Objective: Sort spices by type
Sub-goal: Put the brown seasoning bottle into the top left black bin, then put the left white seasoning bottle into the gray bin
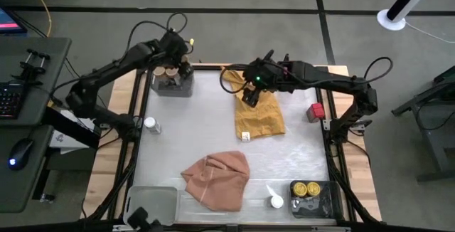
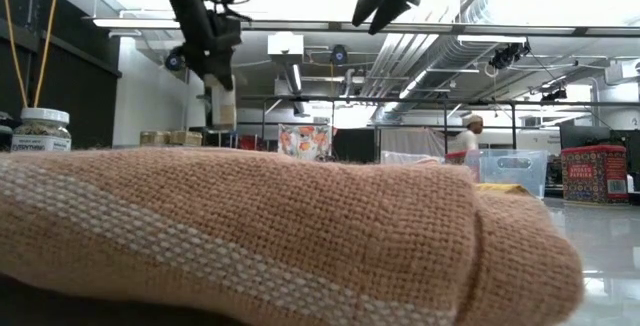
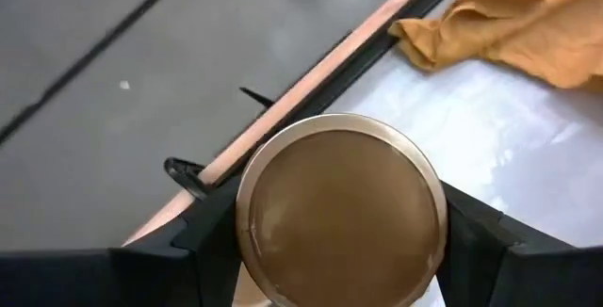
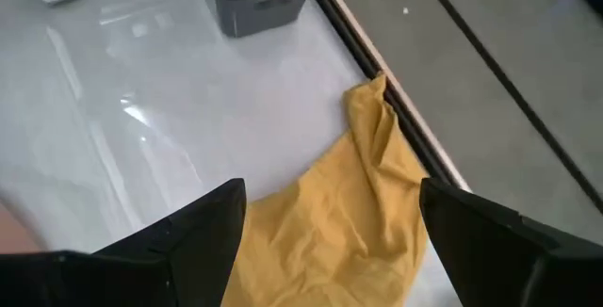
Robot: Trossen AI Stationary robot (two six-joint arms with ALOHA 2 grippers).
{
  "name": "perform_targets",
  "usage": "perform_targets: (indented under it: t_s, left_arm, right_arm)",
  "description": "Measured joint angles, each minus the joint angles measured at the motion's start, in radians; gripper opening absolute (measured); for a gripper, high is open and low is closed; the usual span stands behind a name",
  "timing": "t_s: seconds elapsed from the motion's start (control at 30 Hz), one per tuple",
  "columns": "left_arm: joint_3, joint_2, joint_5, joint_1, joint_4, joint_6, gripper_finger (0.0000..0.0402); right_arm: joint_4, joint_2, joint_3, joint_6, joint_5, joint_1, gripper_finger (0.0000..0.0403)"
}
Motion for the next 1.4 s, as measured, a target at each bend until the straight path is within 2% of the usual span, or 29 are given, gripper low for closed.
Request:
perform_targets:
  t_s: [0.2, 0.73, 1.03, 1.07, 1.23, 1.3, 1.4]
  left_arm:
    - [-0.001, 0.081, 0.084, 0.072, -0.012, -0.028, 0.0237]
    - [-0.001, 0.292, 0.071, 0.095, -0.001, -0.17, 0.0237]
    - [0.0, 0.303, 0.044, 0.091, 0.01, -0.227, 0.0238]
    - [0.0, 0.303, 0.044, 0.091, 0.01, -0.225, 0.0248]
    - [0.0, 0.3, 0.045, 0.091, -0.005, -0.22, 0.0354]
    - [0.0, 0.292, 0.044, 0.094, -0.014, -0.221, 0.0376]
    - [0.008, 0.266, 0.041, 0.098, -0.015, -0.224, 0.0384]
  right_arm:
    - [0.015, 0.0, -0.003, 0.027, -0.012, 0.014, 0.0312]
    - [0.018, 0.0, -0.003, 0.081, -0.012, 0.036, 0.0312]
    - [0.018, 0.0, -0.003, 0.079, -0.012, 0.036, 0.0312]
    - [0.017, 0.0, -0.003, 0.079, -0.012, 0.036, 0.0312]
    - [0.017, 0.001, -0.003, 0.078, -0.02, 0.036, 0.0312]
    - [0.017, 0.001, -0.003, 0.072, -0.025, 0.036, 0.0312]
    - [0.017, 0.001, -0.003, 0.059, -0.025, 0.036, 0.0312]
